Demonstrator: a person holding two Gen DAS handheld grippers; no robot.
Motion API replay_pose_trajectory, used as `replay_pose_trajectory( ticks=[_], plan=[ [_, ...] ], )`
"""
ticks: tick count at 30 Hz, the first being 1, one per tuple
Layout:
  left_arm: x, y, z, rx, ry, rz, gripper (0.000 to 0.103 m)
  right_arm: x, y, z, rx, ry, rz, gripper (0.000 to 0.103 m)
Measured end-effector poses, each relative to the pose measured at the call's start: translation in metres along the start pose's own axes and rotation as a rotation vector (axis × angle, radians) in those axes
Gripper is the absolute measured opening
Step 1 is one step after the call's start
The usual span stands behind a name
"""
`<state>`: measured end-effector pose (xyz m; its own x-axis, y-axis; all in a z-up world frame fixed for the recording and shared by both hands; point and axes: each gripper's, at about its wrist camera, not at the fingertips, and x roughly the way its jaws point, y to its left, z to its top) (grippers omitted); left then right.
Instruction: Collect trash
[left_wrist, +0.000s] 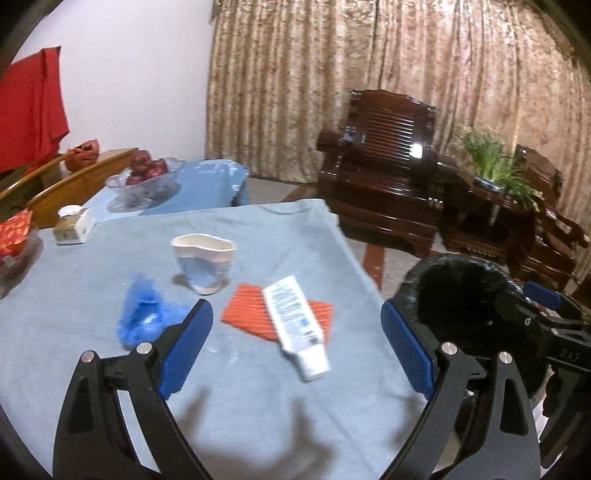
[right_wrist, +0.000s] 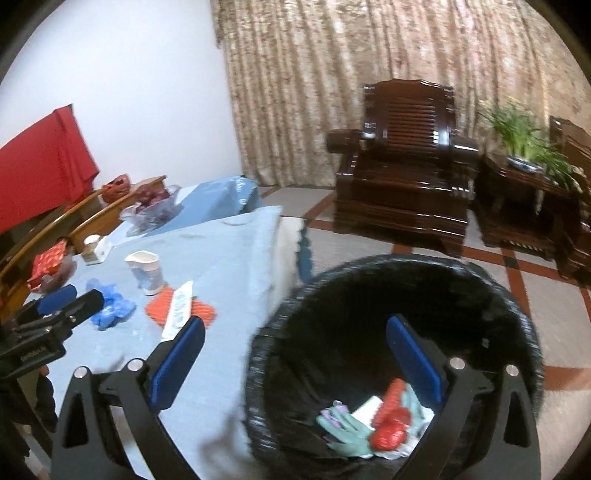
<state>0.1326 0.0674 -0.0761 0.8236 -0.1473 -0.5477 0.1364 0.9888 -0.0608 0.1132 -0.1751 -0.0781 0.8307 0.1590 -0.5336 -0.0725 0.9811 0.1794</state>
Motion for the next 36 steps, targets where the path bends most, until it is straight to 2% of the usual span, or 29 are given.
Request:
replay_pose_trajectory(
  ticks=[7, 13, 16, 21, 27, 36],
  plan=[
    [-0.002, 0.039, -0.009, -0.031, 0.005, 0.075, 0.090, 0.027, 0.052, -0.002, -0.066, 0.008, 0.067, 0.096],
    [0.000, 0.069, -0.019, -0.056, 0.020, 0.125, 0.090, 0.058, 0.084, -0.015, -0.105, 0.058, 0.094, 0.094],
    [0.003, 0.083, -0.023, -0.075, 0.032, 0.144, 0.090, 0.075, 0.101, -0.024, -0.132, 0.097, 0.104, 0.086],
    [0.007, 0.097, -0.029, -0.089, 0.047, 0.165, 0.090, 0.097, 0.120, -0.036, -0.152, 0.165, 0.135, 0.064],
    [0.011, 0.107, -0.033, -0.086, 0.052, 0.183, 0.090, 0.113, 0.131, -0.046, -0.151, 0.215, 0.141, 0.048],
    [0.017, 0.114, -0.041, -0.107, 0.069, 0.187, 0.090, 0.129, 0.134, -0.057, -0.141, 0.288, 0.152, 0.037]
  ],
)
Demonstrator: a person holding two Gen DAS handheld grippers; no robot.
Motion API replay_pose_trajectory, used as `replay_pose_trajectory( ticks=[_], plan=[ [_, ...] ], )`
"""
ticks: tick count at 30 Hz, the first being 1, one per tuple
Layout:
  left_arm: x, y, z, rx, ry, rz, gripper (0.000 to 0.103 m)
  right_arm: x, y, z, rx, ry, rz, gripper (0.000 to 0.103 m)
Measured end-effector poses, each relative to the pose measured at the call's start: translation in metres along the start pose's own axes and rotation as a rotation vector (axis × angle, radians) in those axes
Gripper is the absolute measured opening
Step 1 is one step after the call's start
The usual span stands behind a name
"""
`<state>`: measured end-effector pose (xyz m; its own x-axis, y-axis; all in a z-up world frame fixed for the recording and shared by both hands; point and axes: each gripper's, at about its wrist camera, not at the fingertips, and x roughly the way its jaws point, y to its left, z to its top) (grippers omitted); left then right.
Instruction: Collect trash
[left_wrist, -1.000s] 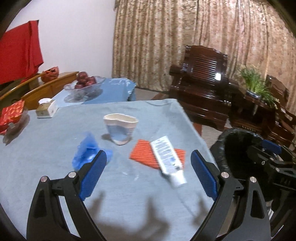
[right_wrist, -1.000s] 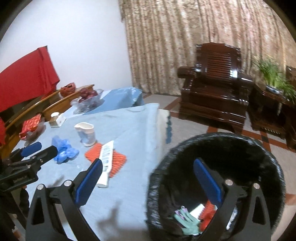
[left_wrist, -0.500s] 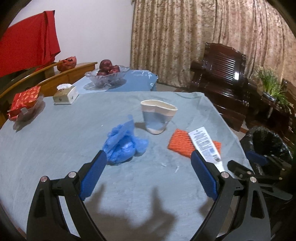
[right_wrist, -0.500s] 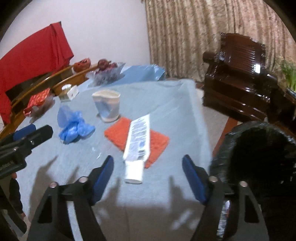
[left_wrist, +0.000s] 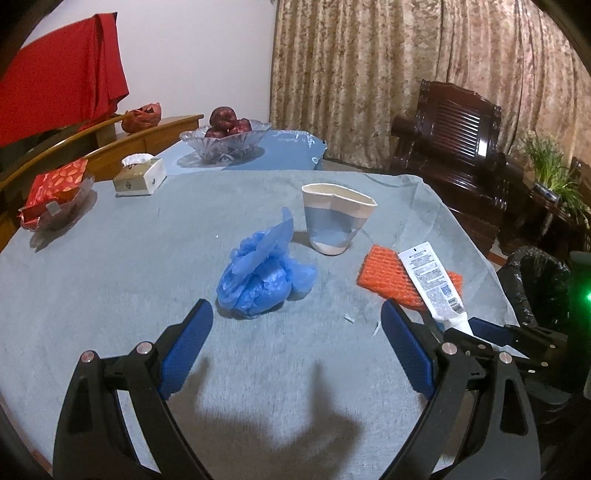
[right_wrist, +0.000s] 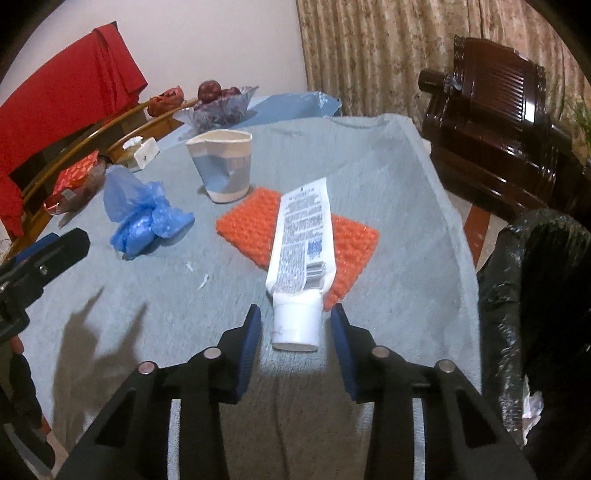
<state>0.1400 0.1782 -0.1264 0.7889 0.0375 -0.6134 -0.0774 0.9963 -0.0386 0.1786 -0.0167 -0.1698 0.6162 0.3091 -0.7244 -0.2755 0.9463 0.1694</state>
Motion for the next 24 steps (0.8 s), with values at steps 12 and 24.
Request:
replay_pose_trajectory(
  ticks=[12, 24],
  plan=[
    [0.003, -0.001, -0.004, -0.002, 0.008, -0.003, 0.090, 0.015, 0.000, 0.007, 0.020, 0.037, 0.002, 0.036],
    [0.002, -0.006, -0.005, 0.005, 0.014, -0.005, 0.090, -0.012, -0.006, -0.001, 0.023, 0.020, 0.045, 0.029]
  ],
)
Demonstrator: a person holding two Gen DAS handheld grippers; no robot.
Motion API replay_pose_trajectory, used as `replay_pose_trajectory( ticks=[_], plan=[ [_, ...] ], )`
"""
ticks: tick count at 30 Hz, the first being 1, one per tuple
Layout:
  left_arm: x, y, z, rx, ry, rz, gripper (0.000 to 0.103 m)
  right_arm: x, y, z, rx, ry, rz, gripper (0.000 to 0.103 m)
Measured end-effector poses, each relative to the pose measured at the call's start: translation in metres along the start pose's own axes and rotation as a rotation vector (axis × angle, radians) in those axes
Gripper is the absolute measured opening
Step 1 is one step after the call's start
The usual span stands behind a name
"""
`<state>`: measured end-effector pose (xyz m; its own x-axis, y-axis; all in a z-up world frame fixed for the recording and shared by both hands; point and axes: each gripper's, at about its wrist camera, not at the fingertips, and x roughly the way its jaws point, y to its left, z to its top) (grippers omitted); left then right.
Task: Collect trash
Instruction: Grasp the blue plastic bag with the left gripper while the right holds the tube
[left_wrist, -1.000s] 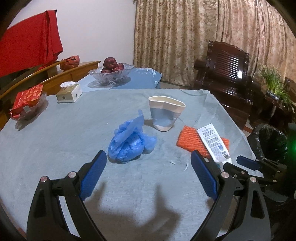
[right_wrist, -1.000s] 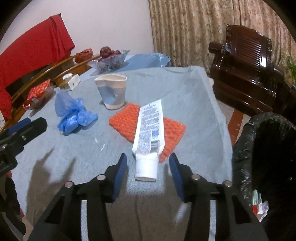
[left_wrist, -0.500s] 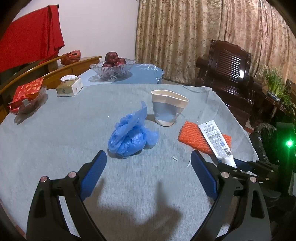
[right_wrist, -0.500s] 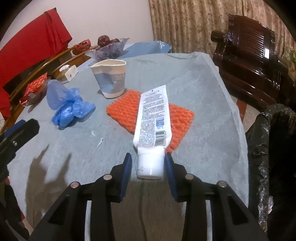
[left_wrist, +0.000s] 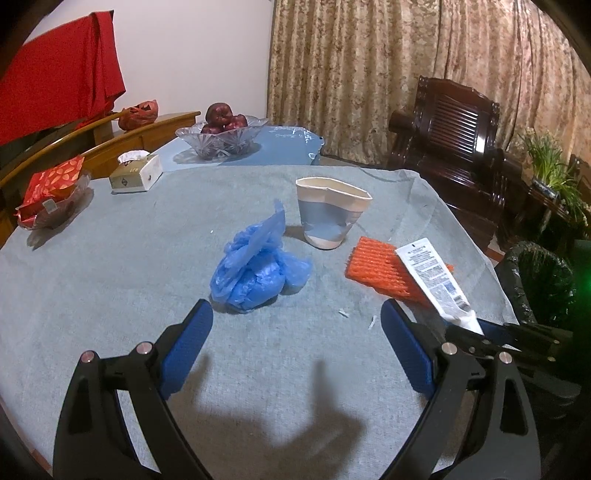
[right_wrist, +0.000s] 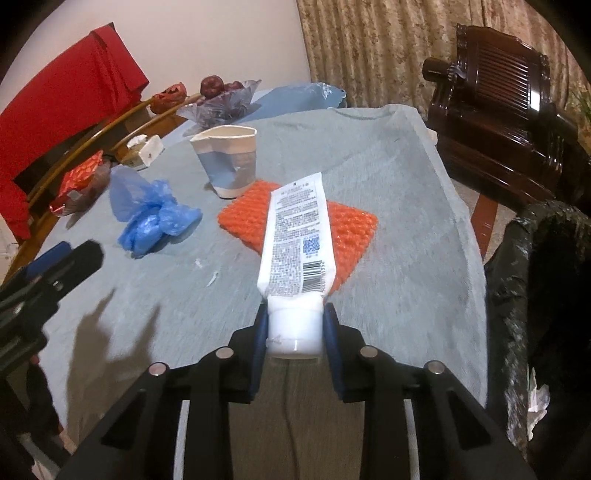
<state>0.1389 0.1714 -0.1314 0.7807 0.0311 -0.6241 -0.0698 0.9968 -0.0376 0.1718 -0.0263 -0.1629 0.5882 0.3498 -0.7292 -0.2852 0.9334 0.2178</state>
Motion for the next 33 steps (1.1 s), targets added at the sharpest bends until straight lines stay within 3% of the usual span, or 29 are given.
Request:
replay_pose_trajectory(
  ticks=[9, 20, 33],
  plan=[
    [-0.001, -0.010, 0.000, 0.004, 0.012, -0.012, 0.090, -0.002, -0.005, -0.003, 0.008, 0.005, -0.001, 0.029],
    [0.003, -0.018, 0.009, 0.020, -0.001, -0.020, 0.090, -0.019, -0.013, 0.013, 0.034, -0.055, 0.006, 0.029],
    [0.041, 0.016, 0.030, -0.010, 0.016, 0.068, 0.090, -0.006, -0.015, 0.037, 0.042, -0.073, 0.012, 0.029]
  ],
)
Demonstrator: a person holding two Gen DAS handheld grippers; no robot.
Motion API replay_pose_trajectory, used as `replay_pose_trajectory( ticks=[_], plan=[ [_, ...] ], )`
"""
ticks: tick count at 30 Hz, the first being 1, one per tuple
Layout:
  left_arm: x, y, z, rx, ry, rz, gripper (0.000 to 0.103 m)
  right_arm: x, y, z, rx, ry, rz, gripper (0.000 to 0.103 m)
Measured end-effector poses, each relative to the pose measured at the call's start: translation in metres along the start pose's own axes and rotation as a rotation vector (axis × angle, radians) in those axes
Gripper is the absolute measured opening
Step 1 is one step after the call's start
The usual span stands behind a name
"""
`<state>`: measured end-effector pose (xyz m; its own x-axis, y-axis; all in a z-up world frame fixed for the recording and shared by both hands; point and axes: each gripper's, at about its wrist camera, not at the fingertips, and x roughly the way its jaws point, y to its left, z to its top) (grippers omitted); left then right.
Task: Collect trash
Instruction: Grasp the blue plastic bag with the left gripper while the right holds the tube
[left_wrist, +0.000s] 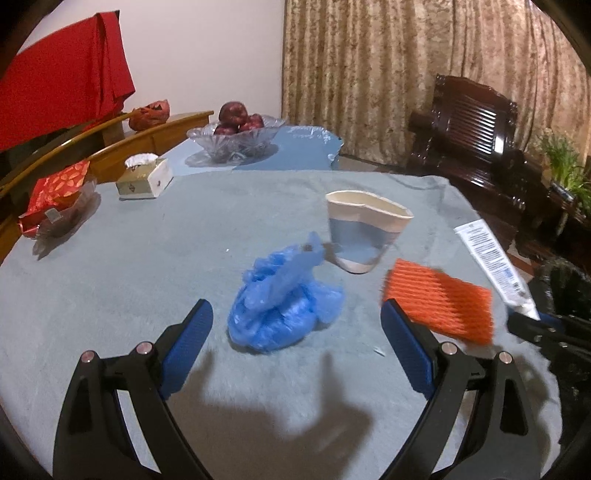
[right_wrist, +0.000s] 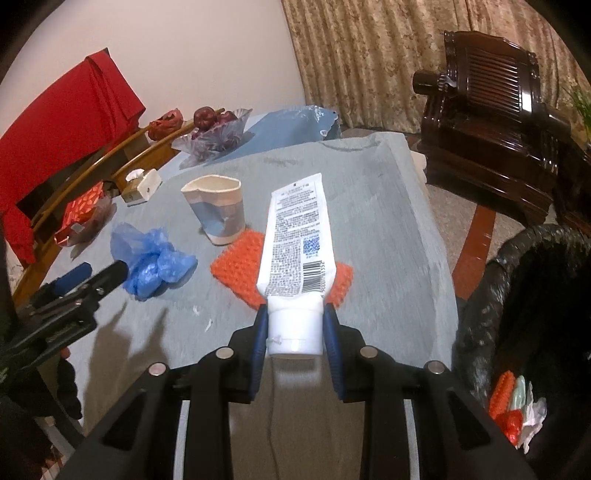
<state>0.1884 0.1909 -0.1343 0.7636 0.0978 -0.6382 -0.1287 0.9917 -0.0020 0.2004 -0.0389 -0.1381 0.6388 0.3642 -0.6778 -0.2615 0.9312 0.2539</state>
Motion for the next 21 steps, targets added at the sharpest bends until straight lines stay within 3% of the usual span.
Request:
replay_pose_trajectory(
  ticks=[9, 15, 21],
  plan=[
    [0.045, 0.009, 0.005, -0.020, 0.071, 0.004, 0.088, 0.014, 0.001, 0.007, -0.005, 0.012, -0.009, 0.029],
    [0.068, 0.016, 0.001, -0.041, 0.141, -0.022, 0.052, 0.021, -0.001, 0.007, 0.002, 0.031, -0.012, 0.029],
    [0.058, 0.016, 0.003, -0.042, 0.110, -0.025, 0.039, 0.019, 0.001, 0.007, 0.002, 0.026, -0.004, 0.029]
  ],
)
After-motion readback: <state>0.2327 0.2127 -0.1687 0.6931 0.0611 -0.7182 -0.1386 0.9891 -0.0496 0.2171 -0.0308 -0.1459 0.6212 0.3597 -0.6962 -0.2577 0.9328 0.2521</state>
